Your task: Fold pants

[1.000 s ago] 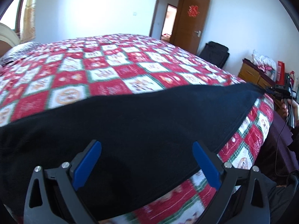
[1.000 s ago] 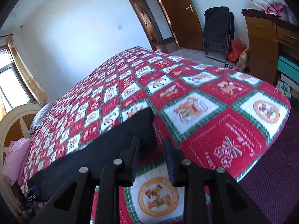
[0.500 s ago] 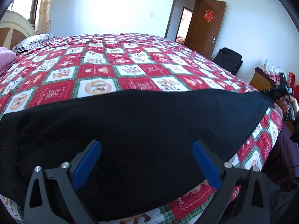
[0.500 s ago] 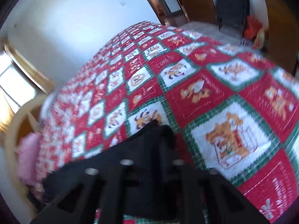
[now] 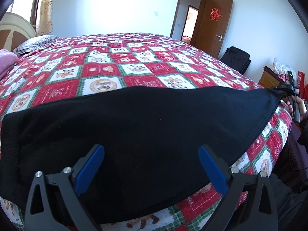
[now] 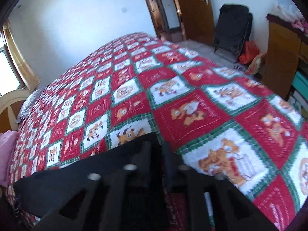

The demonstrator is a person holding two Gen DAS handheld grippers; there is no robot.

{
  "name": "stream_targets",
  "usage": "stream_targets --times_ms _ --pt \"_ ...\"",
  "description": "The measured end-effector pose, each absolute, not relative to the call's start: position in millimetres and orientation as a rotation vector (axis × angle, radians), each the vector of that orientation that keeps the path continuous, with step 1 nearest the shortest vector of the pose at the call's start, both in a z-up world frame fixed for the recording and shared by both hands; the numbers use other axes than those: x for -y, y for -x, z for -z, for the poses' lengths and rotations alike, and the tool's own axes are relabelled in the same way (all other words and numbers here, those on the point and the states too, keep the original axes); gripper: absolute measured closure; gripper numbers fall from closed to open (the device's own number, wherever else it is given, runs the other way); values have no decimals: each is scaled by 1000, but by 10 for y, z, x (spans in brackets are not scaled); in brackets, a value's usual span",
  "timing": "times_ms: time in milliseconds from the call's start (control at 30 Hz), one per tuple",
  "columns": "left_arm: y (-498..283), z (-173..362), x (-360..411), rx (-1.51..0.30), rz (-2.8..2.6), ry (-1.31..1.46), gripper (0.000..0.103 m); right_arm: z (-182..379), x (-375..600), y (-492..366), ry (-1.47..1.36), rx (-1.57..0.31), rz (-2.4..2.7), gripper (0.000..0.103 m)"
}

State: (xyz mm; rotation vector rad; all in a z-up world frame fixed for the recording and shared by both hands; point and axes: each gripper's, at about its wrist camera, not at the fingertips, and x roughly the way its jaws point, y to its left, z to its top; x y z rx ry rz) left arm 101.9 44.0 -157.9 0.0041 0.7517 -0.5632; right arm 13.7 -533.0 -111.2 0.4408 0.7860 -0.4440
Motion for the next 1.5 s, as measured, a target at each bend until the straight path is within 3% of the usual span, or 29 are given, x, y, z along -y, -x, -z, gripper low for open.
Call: stream_targets --times_ms 133,267,400,533,867,967,1000,1033,1100,1400,1500 --pt "-1001 1520 -480 -737 557 -9 2 712 4824 97 -294 -691 399 41" --pt "-1016 1486 -581 -726 517 -31 2 663 4085 26 -174 -742 179 41" --pt "-1023 1444 -818 -713 464 -21 2 900 3121 -105 36 -837 -44 41" --pt "-1065 1464 -1156 -713 385 -1 2 1207 2424 -116 212 -892 -170 52" --pt "-1162 1600 -1588 -714 295 74 2 1688 1570 -243 447 -911 -288 53" --pt "-1174 1600 -1586 -706 282 51 1 1710 1472 -262 466 -894 -307 74" --pt "-1193 1610 -1610 -704 271 56 1 1690 1464 -272 451 -899 -315 90" --pt "-1196 1618 -1654 -702 265 59 1 1656 1444 -261 447 -891 -316 97" --pt "-1200 1628 -1724 -696 262 60 1 1590 1399 -226 447 -876 -322 100" --pt "-1246 1725 -1977 -741 209 112 0 1763 1358 -203 435 -885 -323 99" --pt "-1193 1593 -1995 -696 213 104 0 1663 1439 -157 402 -898 -341 93"
